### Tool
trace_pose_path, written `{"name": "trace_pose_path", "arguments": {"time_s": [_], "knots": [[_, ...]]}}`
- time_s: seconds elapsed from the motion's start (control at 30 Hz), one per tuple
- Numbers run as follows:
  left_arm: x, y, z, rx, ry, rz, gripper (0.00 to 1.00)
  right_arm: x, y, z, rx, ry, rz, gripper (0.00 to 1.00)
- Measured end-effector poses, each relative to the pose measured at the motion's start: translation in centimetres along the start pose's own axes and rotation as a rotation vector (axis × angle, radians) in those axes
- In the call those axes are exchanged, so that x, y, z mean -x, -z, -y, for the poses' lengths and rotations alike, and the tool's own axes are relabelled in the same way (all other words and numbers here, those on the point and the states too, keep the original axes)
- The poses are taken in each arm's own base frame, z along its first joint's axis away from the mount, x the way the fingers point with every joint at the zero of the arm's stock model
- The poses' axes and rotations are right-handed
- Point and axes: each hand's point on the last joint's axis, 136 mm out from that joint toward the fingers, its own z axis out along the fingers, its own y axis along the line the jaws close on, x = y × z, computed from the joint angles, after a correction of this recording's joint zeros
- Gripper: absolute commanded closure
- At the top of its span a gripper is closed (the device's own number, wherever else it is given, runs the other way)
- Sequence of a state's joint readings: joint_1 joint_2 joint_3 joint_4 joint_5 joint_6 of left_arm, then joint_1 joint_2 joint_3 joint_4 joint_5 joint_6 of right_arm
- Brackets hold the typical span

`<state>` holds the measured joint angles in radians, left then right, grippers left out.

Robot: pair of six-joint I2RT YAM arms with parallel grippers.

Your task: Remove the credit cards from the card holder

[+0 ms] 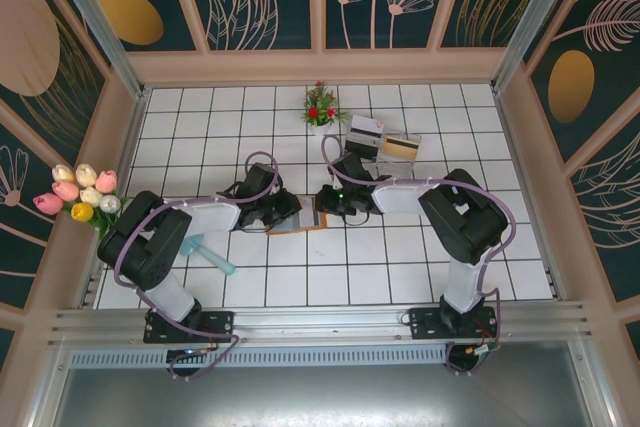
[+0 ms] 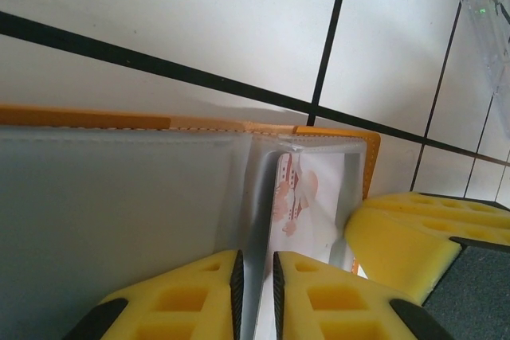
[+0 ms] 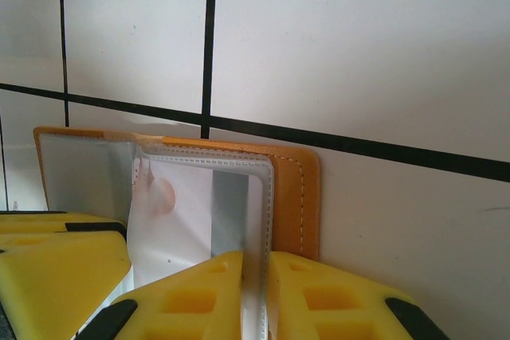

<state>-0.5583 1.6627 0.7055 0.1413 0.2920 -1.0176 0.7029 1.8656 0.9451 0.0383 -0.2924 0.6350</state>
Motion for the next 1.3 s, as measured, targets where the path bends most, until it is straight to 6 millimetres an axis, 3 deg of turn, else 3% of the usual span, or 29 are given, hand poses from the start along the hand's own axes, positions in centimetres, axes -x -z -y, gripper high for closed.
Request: {"name": "trace_pose_path", "arguments": {"time_s": [0.17, 0.43, 0.57, 0.73, 1.13, 1.3], "knots": [[-0.3, -0.4, 0.1, -0.012, -0.017, -0.022, 0.83, 0.0, 0.0, 0.0, 0.002, 0.001, 0.003, 0.82], [-0.6, -0.8, 1.1, -0.064, -0.052, -0.061, 0.74, 0.0, 0.0, 0.1, 0.002, 0.0, 0.003, 0.82], [-0.6, -1.0, 1.0, -0.069, -0.066, -0.071, 0.82, 0.0, 0.0, 0.1, 0.002, 0.0, 0.003, 0.82], [-0.5, -1.1, 0.5, -0.052, -0.084, -0.074, 1.0, 0.0, 0.0, 0.1, 0.002, 0.001, 0.003, 0.82], [-0.1, 0.2, 0.7, -0.064, -0.141, -0.044, 1.0, -0.1, -0.1, 0.1, 0.004, 0.001, 0.004, 0.81], [0.5, 1.5, -0.7, -0.021, -0.136, -0.019, 1.0, -0.1, -0.1, 0.2, 0.003, 0.0, 0.005, 0.81]]}}
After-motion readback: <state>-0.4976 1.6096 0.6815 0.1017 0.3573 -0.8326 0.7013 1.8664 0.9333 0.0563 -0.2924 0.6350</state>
